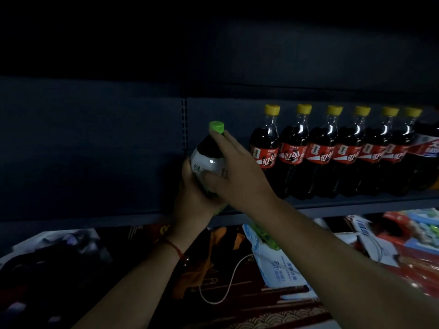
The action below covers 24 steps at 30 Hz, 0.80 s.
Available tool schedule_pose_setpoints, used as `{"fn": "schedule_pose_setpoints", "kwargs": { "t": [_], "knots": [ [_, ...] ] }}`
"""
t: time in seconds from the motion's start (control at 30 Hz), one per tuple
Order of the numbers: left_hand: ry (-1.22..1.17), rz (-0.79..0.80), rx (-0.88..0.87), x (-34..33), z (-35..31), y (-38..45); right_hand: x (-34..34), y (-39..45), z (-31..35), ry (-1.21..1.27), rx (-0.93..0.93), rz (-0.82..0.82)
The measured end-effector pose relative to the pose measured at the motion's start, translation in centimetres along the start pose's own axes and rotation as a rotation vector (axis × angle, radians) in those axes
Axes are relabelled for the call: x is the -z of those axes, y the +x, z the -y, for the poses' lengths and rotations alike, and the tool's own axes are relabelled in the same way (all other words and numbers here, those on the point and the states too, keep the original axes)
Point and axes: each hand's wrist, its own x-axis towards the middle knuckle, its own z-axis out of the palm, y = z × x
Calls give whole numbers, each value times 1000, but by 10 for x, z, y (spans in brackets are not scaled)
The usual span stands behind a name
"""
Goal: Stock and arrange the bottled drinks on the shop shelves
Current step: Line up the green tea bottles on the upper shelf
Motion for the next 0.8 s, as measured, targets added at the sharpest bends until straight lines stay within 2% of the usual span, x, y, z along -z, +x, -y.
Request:
{"fn": "schedule_pose_setpoints", "kwargs": {
  "t": [0.07,0.17,0.3,0.37,0.43,0.53,0.67,0.8],
  "knots": [
    [-85,80,80,10,-8,-10,9,-12,9,163,-28,26],
    [-175,178,175,30,-35,-33,34,-36,30,351,-190,47],
    [-212,246,352,59,-106,-77,75,-68,59,740,-691,98],
    [-316,264,486,73,-144,-98,96,-87,78,908,-924,189],
    [-449,302,632,89,-188,-113,121,-104,110,1004,-1064,321],
    [-542,441,786,117,-256,-126,166,-114,170,1023,-1090,405],
    [-519,540,878,151,-330,-131,219,-116,243,1001,-1138,302],
    [-478,606,949,172,-391,-129,263,-122,302,846,-1157,246]
  ]
}}
